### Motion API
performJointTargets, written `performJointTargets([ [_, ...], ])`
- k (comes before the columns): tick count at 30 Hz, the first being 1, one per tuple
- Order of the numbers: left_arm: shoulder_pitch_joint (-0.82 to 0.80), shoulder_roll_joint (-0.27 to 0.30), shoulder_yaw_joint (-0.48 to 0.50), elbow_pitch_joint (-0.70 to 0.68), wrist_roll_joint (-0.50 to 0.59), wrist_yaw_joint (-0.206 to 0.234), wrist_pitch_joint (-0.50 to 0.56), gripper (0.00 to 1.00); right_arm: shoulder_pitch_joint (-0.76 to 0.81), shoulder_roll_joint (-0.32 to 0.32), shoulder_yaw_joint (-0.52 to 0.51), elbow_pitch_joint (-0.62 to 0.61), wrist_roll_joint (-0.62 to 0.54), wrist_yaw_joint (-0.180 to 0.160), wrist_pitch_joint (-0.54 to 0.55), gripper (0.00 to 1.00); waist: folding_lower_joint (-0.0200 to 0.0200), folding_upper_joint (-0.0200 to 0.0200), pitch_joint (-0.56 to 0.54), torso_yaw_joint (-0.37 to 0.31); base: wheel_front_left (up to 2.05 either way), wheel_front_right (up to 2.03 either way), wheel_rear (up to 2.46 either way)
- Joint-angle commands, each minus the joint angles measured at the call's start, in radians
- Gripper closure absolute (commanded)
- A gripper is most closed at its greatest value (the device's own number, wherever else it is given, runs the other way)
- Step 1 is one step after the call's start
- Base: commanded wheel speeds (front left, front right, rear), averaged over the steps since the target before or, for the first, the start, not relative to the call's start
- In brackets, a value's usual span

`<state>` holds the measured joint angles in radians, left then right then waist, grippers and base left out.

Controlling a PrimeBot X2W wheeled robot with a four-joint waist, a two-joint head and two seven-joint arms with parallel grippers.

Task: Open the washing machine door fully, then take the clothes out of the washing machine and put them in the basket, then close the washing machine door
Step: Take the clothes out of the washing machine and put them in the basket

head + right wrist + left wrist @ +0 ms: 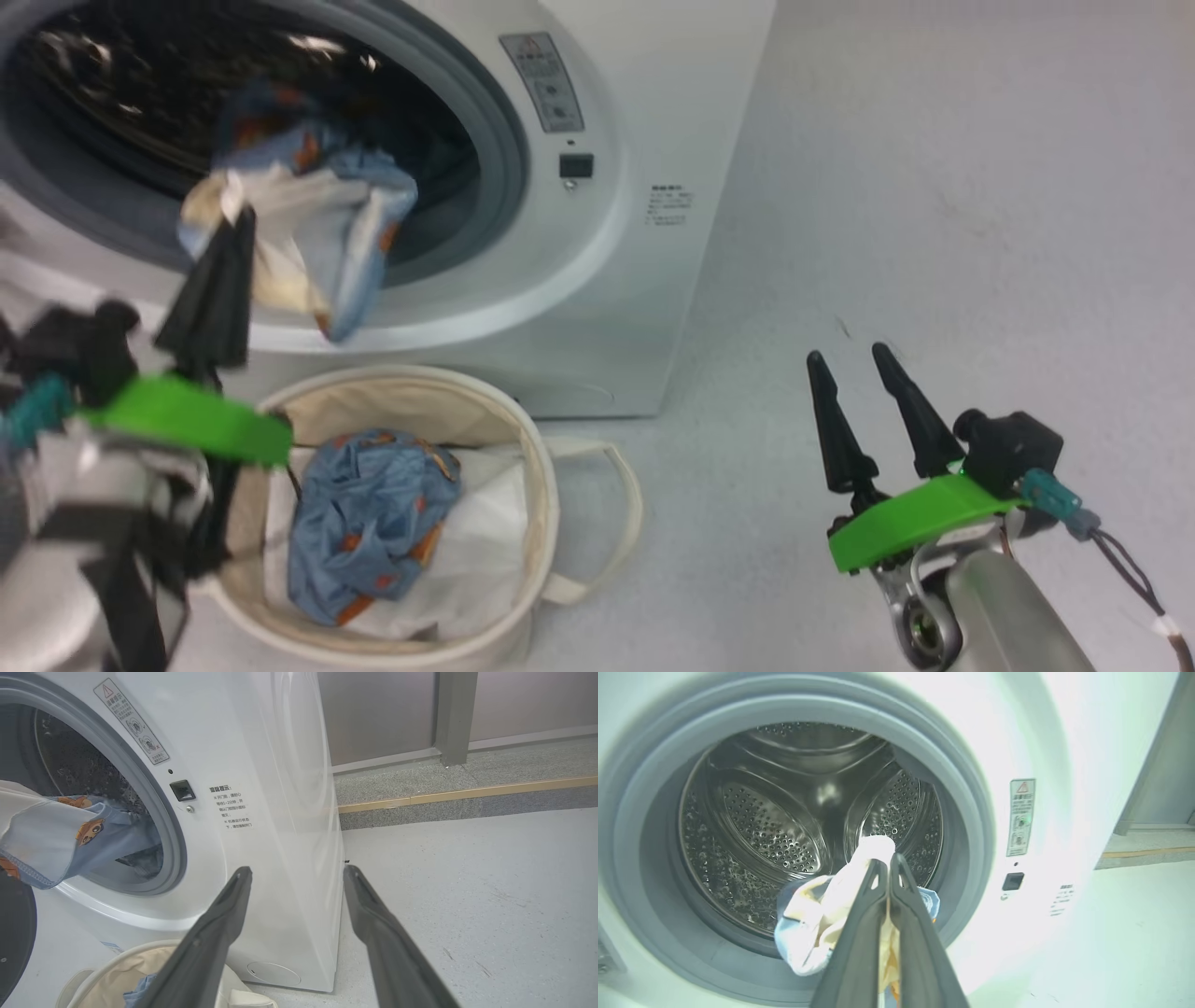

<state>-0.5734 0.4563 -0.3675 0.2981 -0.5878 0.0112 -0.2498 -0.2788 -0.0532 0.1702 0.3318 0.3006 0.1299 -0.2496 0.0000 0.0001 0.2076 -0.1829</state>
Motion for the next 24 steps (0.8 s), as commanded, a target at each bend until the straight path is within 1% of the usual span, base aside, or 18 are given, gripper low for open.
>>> performJointTargets([
  [1,0.013,0.043,0.064,-0.077,0.013,0.014,-0.012,1.00,0.003,0.003,0.022,-0.023,-0.004,0.001,-0.012,0.00,0.0000,-0.0001,-0.039,0.026,0.00,0.00,0.00],
  [7,0.235,0.045,0.119,-0.325,0.040,0.074,-0.012,1.00,0.023,0.003,0.028,-0.004,-0.009,0.001,-0.012,0.00,0.0000,-0.0001,-0.092,0.057,0.00,0.00,0.00],
  [8,0.235,0.045,0.119,-0.325,0.040,0.074,-0.012,1.00,0.023,0.003,0.028,-0.004,-0.009,0.001,-0.012,0.00,0.0000,-0.0001,-0.092,0.057,0.00,0.00,0.00],
  [12,0.339,0.049,0.126,-0.453,0.027,0.103,-0.003,1.00,0.028,0.003,0.033,0.000,-0.009,0.001,-0.012,0.00,0.0000,-0.0001,-0.106,0.073,0.00,0.00,0.00],
  [15,0.391,0.059,0.127,-0.506,0.025,0.123,0.016,1.00,0.028,0.003,0.036,0.002,-0.008,0.001,-0.012,0.00,0.0000,-0.0001,-0.110,0.078,0.00,0.00,0.00],
  [19,0.433,0.055,0.120,-0.502,0.003,0.128,0.036,1.00,0.022,0.003,0.042,0.002,-0.005,0.001,-0.012,0.00,0.0000,-0.0001,-0.106,0.074,0.00,0.00,0.00],
  [21,0.441,0.047,0.105,-0.469,-0.010,0.118,0.045,1.00,0.018,0.003,0.045,0.001,-0.004,0.001,-0.012,0.00,0.0000,-0.0001,-0.100,0.068,0.00,0.00,0.00],
  [24,0.436,0.030,0.073,-0.379,-0.016,0.096,0.050,1.00,0.012,0.003,0.043,0.000,-0.007,0.001,-0.012,0.00,0.0000,-0.0001,-0.090,0.057,0.00,0.00,0.00],
])
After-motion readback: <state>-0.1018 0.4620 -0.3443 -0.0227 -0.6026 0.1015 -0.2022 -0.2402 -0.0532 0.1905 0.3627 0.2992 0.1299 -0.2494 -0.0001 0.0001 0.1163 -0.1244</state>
